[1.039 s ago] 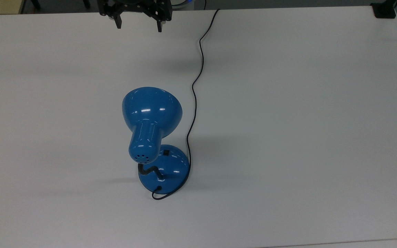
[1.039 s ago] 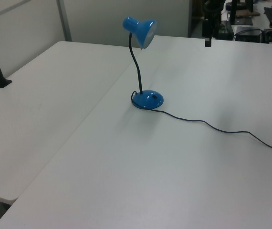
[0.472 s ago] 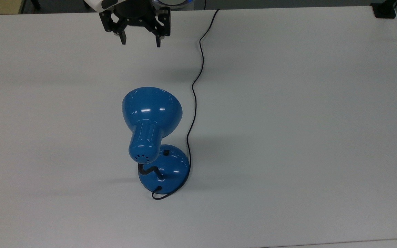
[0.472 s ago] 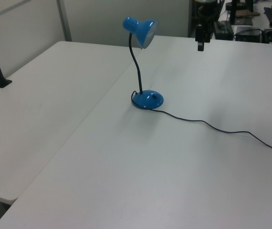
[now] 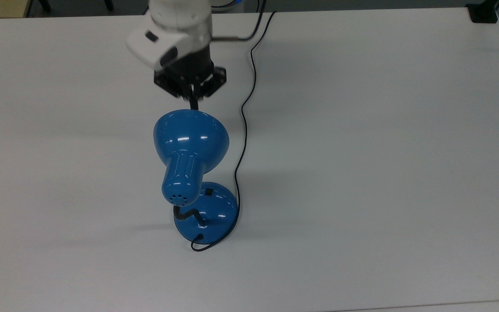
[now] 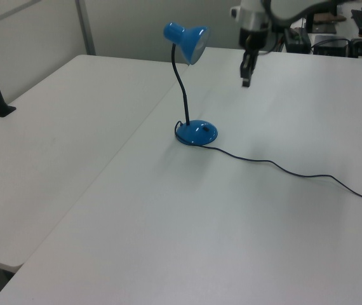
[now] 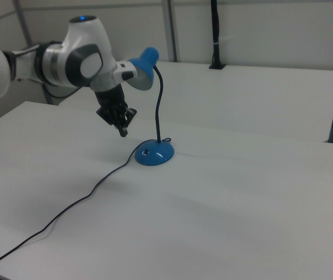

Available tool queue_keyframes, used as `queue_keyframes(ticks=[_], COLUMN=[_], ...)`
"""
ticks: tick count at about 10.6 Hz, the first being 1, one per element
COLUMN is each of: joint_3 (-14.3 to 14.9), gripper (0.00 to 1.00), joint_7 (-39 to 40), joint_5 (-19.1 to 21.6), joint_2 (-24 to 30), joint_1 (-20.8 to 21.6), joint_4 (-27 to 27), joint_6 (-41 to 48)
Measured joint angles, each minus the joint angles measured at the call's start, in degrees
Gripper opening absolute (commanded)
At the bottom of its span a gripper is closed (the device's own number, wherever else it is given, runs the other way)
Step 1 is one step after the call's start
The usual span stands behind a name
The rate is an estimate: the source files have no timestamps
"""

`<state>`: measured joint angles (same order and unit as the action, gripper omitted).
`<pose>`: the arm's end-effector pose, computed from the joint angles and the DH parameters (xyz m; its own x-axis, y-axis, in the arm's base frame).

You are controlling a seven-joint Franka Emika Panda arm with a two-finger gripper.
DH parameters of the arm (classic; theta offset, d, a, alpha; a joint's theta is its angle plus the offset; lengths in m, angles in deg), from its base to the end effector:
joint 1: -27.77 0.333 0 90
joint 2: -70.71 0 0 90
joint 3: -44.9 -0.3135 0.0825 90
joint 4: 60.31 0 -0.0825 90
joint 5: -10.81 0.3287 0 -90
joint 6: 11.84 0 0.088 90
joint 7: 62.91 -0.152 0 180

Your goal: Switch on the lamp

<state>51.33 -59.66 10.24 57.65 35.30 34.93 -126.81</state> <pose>0.5939 0.0152 0.4549 0.9896 0.0857 0.1152 0.0814 -0.9958 0.0413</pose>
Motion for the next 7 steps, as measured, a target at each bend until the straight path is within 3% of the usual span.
queue_keyframes(ticks=[3,7], joint_3=[-0.47,-0.80], gripper=[0.00,0.00], joint_7=[0.00,-0.19], joint_5=[0.37,0.38], joint_2=[-7.13,-12.71], joint_1=[1.03,1.05], joint_4=[0.13,-0.11], joint_6=[-12.16,-22.50])
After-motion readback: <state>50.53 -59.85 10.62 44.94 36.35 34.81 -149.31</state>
